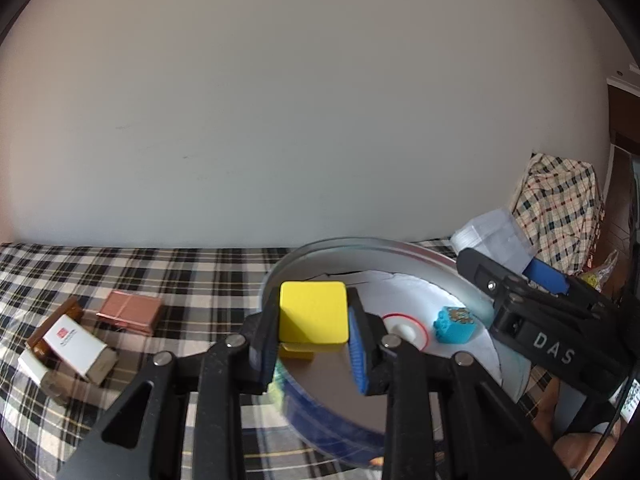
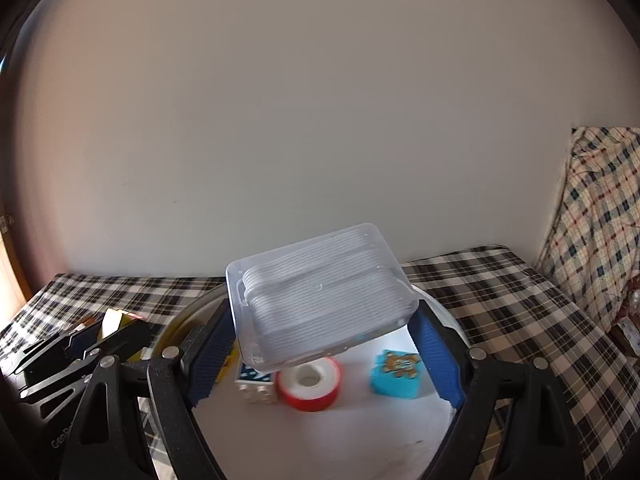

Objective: Organize rigid objects
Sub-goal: 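Carry the yellow cube and clear case over the tin and open both tools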

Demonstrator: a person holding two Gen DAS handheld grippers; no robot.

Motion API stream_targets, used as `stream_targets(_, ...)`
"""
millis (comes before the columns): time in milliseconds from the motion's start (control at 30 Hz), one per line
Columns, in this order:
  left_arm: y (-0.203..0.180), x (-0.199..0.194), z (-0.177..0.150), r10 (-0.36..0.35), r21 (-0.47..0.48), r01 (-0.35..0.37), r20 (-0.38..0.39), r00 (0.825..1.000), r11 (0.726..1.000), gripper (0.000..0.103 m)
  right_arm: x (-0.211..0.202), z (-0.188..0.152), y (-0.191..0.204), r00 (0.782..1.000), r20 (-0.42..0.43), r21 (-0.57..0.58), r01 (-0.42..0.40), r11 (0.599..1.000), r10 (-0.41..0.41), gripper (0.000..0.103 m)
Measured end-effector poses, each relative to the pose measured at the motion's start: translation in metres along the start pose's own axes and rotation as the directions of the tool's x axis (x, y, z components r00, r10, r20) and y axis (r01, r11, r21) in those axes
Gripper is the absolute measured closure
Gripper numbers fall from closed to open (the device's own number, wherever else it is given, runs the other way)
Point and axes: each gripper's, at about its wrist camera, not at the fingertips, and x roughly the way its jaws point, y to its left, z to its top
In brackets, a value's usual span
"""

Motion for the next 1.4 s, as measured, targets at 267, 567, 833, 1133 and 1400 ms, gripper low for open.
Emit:
stream_targets(267, -0.027, 0.02, -0.002, -0.023, 0.051, 0.025, -0.037, 0.999, 0.998, 0.075, 0.009, 0.008, -0.038, 0.998, -0.002, 0.058, 0.065, 0.996, -0.065, 0.016)
stream_targets(567, -0.041, 0.043, -0.005, 0.017, 0.089, -0.009, -0.093, 0.996, 0.996, 0.075, 0.034, 0.007, -0.049, 0.993, -0.072, 0.075, 0.095, 0.993, -0.09, 0.016)
stream_targets(833, -0.05, 0.059, -0.01, 0.069, 0.127, -0.05, -0.147, 0.987, 0.991, 0.075, 0.047, -0.001, -0.052, 0.989, -0.126, 0.09, 0.089, 0.992, -0.077, 0.016)
stream_targets(1133, -0.054, 0.071, -0.017, 0.11, 0.155, -0.081, -0.187, 0.976, 0.985, 0.075, 0.053, 0.0, -0.051, 0.983, -0.165, 0.087, 0.091, 0.992, -0.075, 0.016)
stream_targets(1400, -0.056, 0.072, -0.018, 0.137, 0.173, -0.105, -0.186, 0.973, 0.979, 0.041, 0.057, -0.001, -0.048, 0.977, -0.208, 0.086, 0.057, 0.995, -0.038, 0.015)
